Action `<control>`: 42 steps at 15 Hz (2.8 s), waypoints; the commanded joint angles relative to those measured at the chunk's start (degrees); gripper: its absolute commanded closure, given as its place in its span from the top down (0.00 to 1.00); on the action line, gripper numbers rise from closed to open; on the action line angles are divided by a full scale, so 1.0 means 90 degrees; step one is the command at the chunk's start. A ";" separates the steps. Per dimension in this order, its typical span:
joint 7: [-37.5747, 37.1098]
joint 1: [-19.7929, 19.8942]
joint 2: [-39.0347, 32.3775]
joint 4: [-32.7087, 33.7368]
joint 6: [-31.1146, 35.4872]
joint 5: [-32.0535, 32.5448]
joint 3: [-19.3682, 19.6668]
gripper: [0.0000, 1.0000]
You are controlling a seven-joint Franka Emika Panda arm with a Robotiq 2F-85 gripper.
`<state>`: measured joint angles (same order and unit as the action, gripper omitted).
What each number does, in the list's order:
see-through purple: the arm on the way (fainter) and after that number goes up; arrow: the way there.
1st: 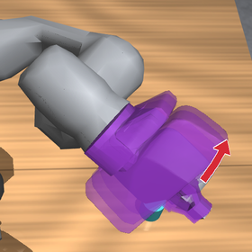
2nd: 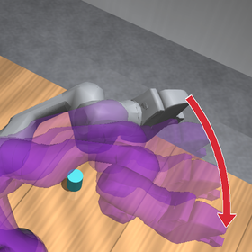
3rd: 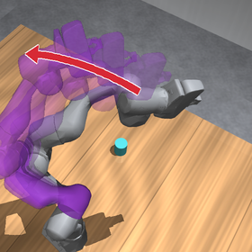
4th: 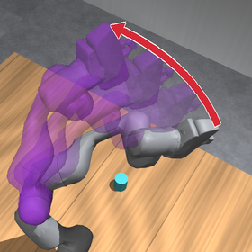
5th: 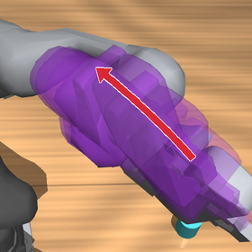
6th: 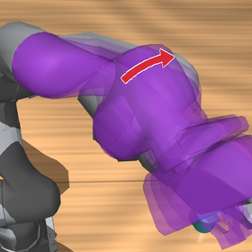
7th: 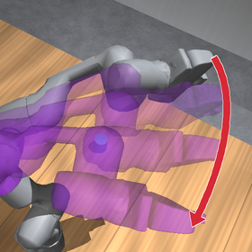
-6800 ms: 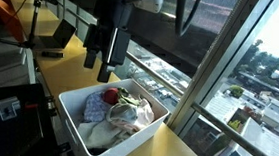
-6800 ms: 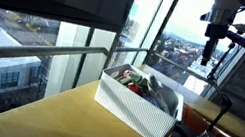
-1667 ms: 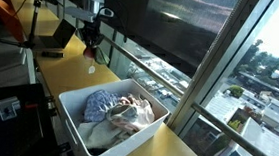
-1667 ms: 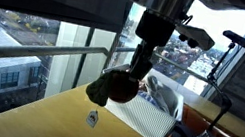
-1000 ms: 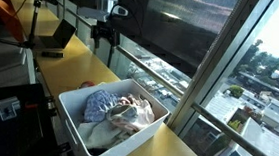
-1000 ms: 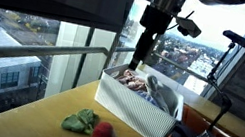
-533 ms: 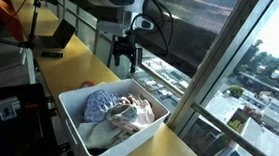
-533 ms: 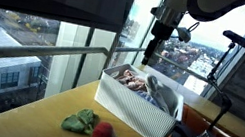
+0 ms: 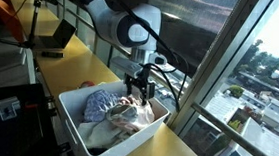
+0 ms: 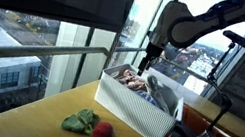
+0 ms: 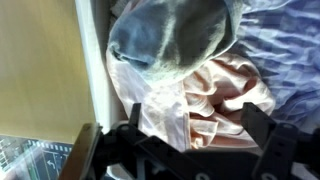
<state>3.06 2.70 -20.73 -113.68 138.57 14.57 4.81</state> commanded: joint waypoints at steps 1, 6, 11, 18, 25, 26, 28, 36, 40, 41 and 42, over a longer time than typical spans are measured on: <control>-0.0005 0.0081 -0.0814 0.0529 0.0263 0.0136 0.0197 1.00; 0.0027 0.0109 -0.1682 0.0684 0.0238 -0.0113 0.0123 1.00; 0.0144 0.0192 -0.2435 0.0979 0.0028 -0.0278 0.0013 0.72; 0.0358 0.0257 -0.1847 0.1199 -0.0727 -0.0492 -0.0005 0.22; 0.0224 -0.0124 -0.0309 0.0578 -0.1145 -0.0144 0.0034 0.00; 0.0203 -0.0179 -0.0051 0.0476 -0.1206 -0.0104 0.0026 0.00; 0.0166 -0.0292 0.0423 0.0339 -0.1342 -0.0045 -0.0008 0.00; -0.0114 -0.0926 0.1926 0.0634 -0.2289 0.0239 -0.0678 0.00; -0.0218 -0.1253 0.2264 0.1380 -0.2791 0.0506 -0.1173 0.00; -0.0233 -0.1328 0.2286 0.1650 -0.2926 0.0593 -0.1290 0.00; -0.0208 -0.1389 0.2305 0.1946 -0.3086 0.0652 -0.1390 0.00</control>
<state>1.61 -8.49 -0.78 -103.19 115.59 17.80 -5.40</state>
